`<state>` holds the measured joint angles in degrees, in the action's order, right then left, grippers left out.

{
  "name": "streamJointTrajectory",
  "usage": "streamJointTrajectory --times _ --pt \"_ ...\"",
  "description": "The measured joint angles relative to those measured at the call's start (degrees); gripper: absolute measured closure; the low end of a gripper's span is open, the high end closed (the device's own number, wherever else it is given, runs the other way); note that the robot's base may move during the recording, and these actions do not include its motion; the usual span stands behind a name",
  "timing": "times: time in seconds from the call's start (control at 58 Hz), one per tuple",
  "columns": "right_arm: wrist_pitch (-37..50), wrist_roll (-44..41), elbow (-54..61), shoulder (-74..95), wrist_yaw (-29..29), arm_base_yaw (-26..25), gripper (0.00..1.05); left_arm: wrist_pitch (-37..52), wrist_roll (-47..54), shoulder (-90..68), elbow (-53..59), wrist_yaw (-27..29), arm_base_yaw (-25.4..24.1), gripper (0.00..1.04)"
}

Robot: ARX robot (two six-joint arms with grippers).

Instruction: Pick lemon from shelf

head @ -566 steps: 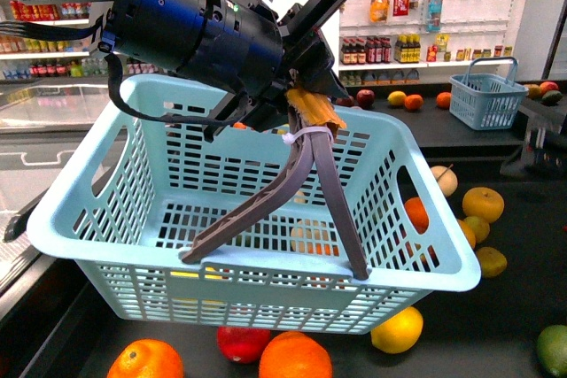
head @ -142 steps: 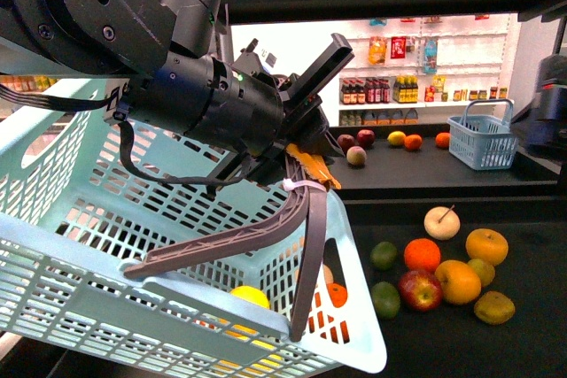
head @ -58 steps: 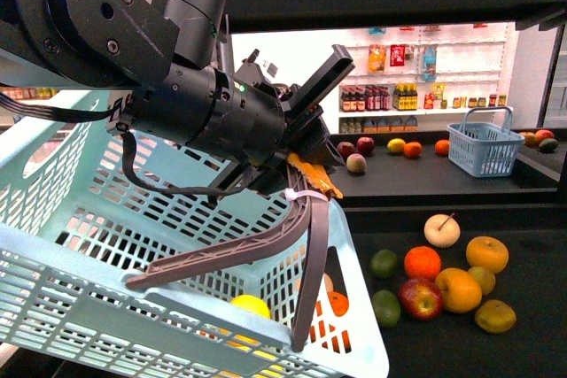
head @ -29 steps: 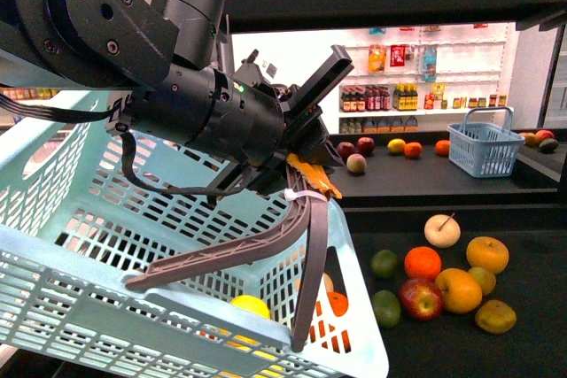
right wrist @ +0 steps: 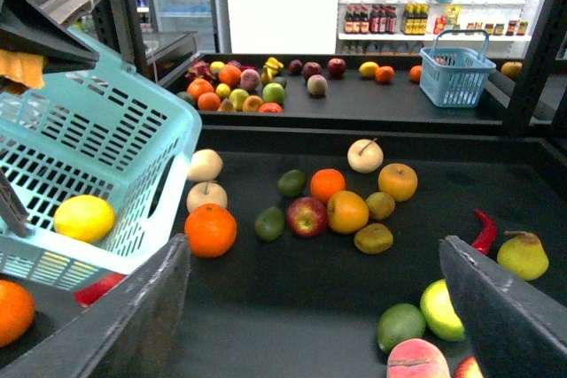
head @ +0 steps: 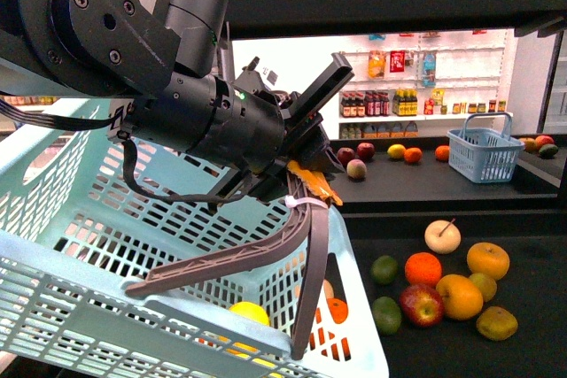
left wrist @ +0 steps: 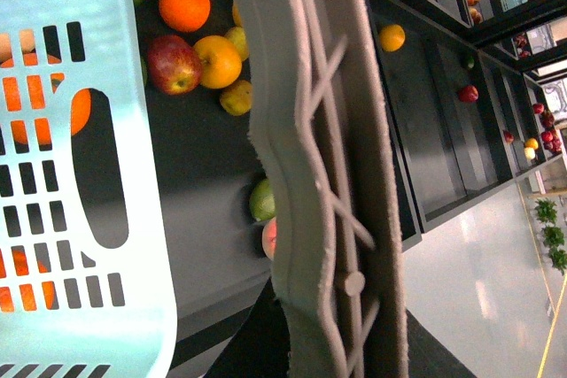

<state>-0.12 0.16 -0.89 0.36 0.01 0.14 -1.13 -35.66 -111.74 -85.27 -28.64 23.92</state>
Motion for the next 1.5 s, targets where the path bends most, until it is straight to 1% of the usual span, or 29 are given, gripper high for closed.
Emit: streamJointTrajectory --times 0.017,0.069,0.121,0.172,0.224,0.379,0.552,0.586,0.81,0.897,1.034,1.207,1.259,1.328,1.397,1.5 --pt "0.0 0.0 0.0 0.0 0.0 0.0 0.12 0.0 0.0 0.0 0.0 0.0 0.0 0.96" --pt "0.0 0.0 0.0 0.0 0.0 0.0 0.06 0.0 0.0 0.0 0.0 0.0 0.0 0.96" --pt "0.0 0.0 0.0 0.0 0.0 0.0 0.07 1.1 0.2 0.0 0.2 0.9 0.0 0.96" --pt "0.0 0.0 0.0 0.0 0.0 0.0 0.07 7.6 0.1 0.0 2.0 4.7 0.1 0.96" --pt "0.0 0.0 0.0 0.0 0.0 0.0 0.07 9.9 1.2 0.0 2.1 6.5 -0.3 0.96" --pt "0.0 0.0 0.0 -0.1 -0.1 0.0 0.07 12.0 -1.4 0.5 2.1 10.4 -1.9 0.97" --pt "0.0 0.0 0.0 -0.1 0.0 0.0 0.07 14.8 -7.9 1.1 3.2 17.3 -5.2 0.97" --pt "0.0 0.0 0.0 -0.1 0.0 0.0 0.07 16.4 -10.0 1.7 4.1 18.9 -6.3 0.97" --pt "0.0 0.0 0.0 -0.1 0.0 0.0 0.07 24.0 -20.1 5.0 7.2 24.8 -11.7 0.97" --pt "0.0 0.0 0.0 -0.1 0.0 0.0 0.07 28.7 -24.2 6.3 8.9 27.3 -14.3 0.97" --pt "0.0 0.0 0.0 -0.1 0.0 0.0 0.07 33.8 -28.7 7.6 10.9 28.6 -17.9 0.97" --pt "0.0 0.0 0.0 -0.1 0.0 0.0 0.07 42.5 -34.3 7.9 14.8 28.9 -22.9 0.97" --pt "0.0 0.0 0.0 -0.1 0.0 0.0 0.07 46.0 -37.0 7.9 16.5 28.9 -24.6 0.97" --pt "0.0 0.0 0.0 -0.1 0.0 0.0 0.07 53.5 -41.2 7.9 19.3 28.8 -27.4 0.97" --pt "0.0 0.0 0.0 -0.1 0.0 0.0 0.07 58.6 -43.2 7.9 21.0 28.6 -29.3 0.97" --pt "0.0 0.0 0.0 -0.1 0.0 0.0 0.07 63.9 -44.1 7.5 22.3 28.2 -31.5 0.97"
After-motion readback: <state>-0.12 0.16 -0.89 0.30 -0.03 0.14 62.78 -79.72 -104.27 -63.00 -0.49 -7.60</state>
